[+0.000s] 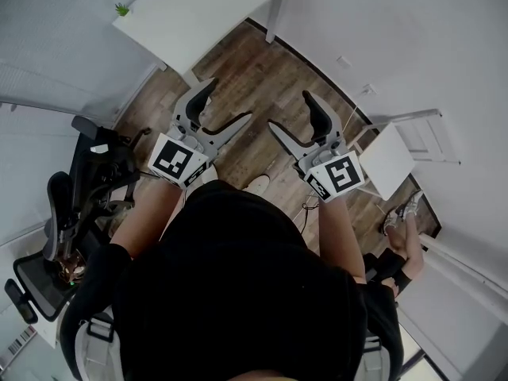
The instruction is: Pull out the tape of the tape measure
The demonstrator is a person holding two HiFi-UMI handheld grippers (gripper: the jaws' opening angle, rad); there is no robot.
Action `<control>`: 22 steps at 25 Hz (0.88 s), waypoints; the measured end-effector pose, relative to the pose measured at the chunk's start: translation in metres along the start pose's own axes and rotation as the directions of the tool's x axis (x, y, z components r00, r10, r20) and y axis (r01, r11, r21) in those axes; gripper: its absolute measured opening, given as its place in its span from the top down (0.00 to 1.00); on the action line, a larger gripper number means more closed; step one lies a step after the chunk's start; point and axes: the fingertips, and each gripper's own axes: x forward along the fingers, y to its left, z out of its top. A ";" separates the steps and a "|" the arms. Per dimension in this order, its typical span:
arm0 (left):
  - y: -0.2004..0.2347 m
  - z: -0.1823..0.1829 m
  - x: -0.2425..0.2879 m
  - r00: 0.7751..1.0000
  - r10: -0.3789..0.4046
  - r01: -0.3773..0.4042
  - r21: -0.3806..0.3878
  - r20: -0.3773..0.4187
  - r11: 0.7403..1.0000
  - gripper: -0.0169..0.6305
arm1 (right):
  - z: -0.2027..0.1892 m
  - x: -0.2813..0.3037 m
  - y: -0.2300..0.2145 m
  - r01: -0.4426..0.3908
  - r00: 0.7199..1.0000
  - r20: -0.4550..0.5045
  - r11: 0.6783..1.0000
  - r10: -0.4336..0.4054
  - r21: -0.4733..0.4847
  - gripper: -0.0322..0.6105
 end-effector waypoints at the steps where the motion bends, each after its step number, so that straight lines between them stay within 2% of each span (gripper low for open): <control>1: -0.003 0.000 0.004 1.000 0.001 -0.001 0.004 -0.001 1.000 0.41 | 0.000 -0.003 -0.003 -0.002 1.000 0.001 1.000 0.002 -0.004 0.38; 13: -0.035 -0.004 0.051 1.000 0.028 -0.028 0.030 -0.006 0.999 0.42 | -0.005 -0.039 -0.052 -0.007 1.000 0.018 1.000 0.007 -0.001 0.39; 22: 0.003 -0.015 0.105 0.999 0.036 -0.036 0.027 -0.002 0.999 0.43 | -0.016 -0.004 -0.107 -0.013 1.000 -0.014 1.000 0.013 -0.010 0.39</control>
